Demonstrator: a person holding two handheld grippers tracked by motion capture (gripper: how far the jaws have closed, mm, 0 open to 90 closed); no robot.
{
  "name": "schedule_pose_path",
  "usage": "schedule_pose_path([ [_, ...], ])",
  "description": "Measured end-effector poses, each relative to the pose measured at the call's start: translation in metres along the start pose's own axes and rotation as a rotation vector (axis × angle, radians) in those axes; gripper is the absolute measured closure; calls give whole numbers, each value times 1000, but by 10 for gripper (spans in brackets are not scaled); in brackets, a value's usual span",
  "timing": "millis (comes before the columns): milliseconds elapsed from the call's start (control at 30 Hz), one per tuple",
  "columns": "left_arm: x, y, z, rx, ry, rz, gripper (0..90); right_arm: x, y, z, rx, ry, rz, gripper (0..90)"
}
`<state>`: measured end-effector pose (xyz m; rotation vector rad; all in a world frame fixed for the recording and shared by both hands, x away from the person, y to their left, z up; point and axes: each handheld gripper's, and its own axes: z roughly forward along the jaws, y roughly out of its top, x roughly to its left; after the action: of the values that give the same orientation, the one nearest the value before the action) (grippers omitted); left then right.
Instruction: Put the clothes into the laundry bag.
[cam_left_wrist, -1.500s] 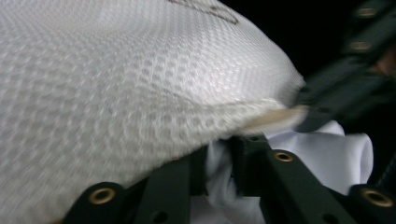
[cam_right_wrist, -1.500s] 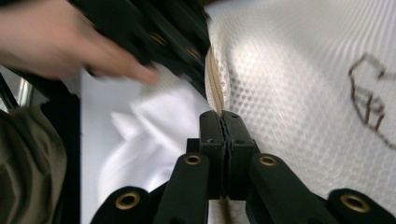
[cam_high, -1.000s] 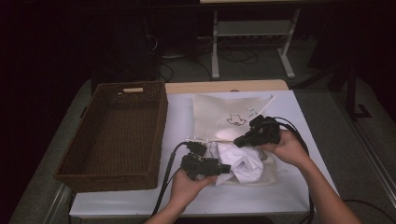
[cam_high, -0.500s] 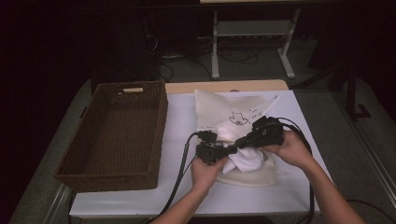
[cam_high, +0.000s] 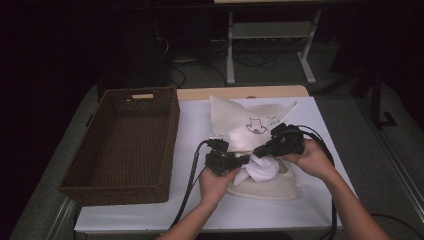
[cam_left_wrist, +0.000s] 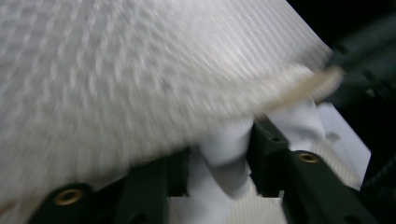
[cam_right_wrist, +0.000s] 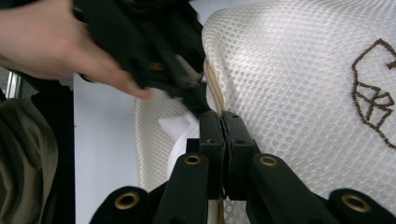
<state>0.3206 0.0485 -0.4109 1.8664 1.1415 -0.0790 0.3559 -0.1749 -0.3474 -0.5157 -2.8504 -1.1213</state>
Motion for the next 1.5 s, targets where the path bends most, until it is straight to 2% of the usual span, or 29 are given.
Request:
schedule_pose_path([
  [33,0,-2,-3,5,-5,0,580,0,0,0,-1,-2,-1,870],
  [67,-1,-5,-8,15,-5,-1,509,0,0,0,-2,-4,-1,870],
  [100,-1,-7,-11,24,-9,-1,509,0,0,0,-2,-4,-1,870],
  [133,-2,-12,-13,40,-31,-5,462,-1,1,0,-1,-9,-2,870],
  [267,-5,-17,-8,60,-47,-3,451,-3,2,1,-3,-11,3,869],
  [300,-6,-17,3,79,-64,-24,479,-3,3,3,-1,-11,4,869],
  [333,-6,-17,3,79,-64,-24,517,-3,3,3,-1,-11,4,869],
  [367,-5,-16,9,78,-73,-35,517,-3,3,4,3,-12,3,869],
  [400,-4,-15,16,78,-77,-46,575,-3,3,4,4,-11,1,869],
  [433,-5,-13,24,66,-56,-32,757,-1,2,5,14,-11,-3,869],
  [467,-5,-13,24,66,-56,-32,790,-1,2,5,14,-11,-3,869],
  [500,-5,-9,31,54,-68,-44,816,-1,2,3,14,-10,-7,869],
  [567,-6,-5,35,41,-52,-27,833,-1,2,2,5,-9,-5,869],
  [633,-6,-1,37,23,-37,-32,837,-1,1,1,2,-9,-6,870],
  [667,-1,8,37,-10,-7,-49,840,-1,2,-1,-9,-6,-2,871],
  [700,-1,8,37,-10,-7,-49,840,-1,2,-1,-9,-6,-2,871],
  [733,4,13,36,-40,11,-81,839,-1,2,-2,-20,-13,-9,871],
  [800,10,15,34,-43,14,-104,837,-1,2,-3,-20,-17,-5,871],
  [867,9,12,31,-27,24,-68,823,-2,2,-4,-21,-18,-1,869],
  [900,8,9,28,-20,23,-58,779,-5,0,-2,-14,-17,5,869],
  [1067,9,1,18,2,-1,-63,692,-5,1,0,-9,-20,7,867],
  [1100,8,-2,14,8,-5,-51,645,-5,1,-1,-9,-24,3,867],
  [1167,5,-9,6,25,-16,-24,609,-6,1,-1,-12,-28,8,867],
  [1233,3,-12,4,28,-24,-14,556,-7,1,-1,-16,-30,13,867],
  [1367,-2,-16,5,57,-43,4,511,-7,2,0,-14,-32,11,866],
  [1433,-5,-16,18,68,-44,1,555,-6,3,3,-13,-33,4,866],
  [1467,-5,-16,18,68,-44,1,618,-6,3,3,-13,-33,4,866],
  [1500,-5,-14,27,64,-44,11,688,-5,4,4,-12,-32,-2,866],
])
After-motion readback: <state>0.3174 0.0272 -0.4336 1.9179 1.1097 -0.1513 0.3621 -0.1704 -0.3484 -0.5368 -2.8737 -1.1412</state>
